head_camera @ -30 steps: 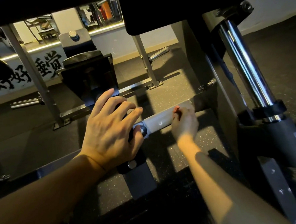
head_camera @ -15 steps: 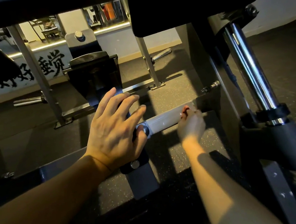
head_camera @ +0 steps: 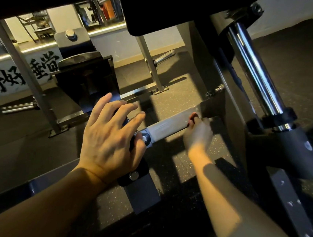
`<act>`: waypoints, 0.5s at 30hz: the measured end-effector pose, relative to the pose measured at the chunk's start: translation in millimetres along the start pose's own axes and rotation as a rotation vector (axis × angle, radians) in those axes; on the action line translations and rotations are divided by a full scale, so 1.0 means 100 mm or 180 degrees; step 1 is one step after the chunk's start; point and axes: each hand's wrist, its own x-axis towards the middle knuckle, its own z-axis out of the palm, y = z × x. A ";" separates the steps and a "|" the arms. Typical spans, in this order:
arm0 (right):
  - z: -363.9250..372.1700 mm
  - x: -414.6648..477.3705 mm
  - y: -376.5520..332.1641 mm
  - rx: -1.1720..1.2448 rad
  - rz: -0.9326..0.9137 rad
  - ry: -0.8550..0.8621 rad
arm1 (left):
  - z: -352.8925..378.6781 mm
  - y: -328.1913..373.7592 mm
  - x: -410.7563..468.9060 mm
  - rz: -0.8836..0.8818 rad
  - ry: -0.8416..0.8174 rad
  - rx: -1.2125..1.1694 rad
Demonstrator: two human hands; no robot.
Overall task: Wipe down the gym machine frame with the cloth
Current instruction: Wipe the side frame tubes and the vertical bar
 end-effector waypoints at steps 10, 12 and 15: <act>-0.12 0.25 0.25 -0.1216 -0.1157 -0.0161 | 0.01 -0.01 -0.01 0.0038 0.0076 -0.0039; -0.05 0.16 0.15 -0.0844 -0.0753 0.0056 | 0.01 0.00 -0.01 0.0038 0.0075 -0.0049; 0.05 -0.06 0.07 -0.0454 -0.0707 -0.0046 | 0.01 -0.01 -0.01 0.0052 0.0073 -0.0054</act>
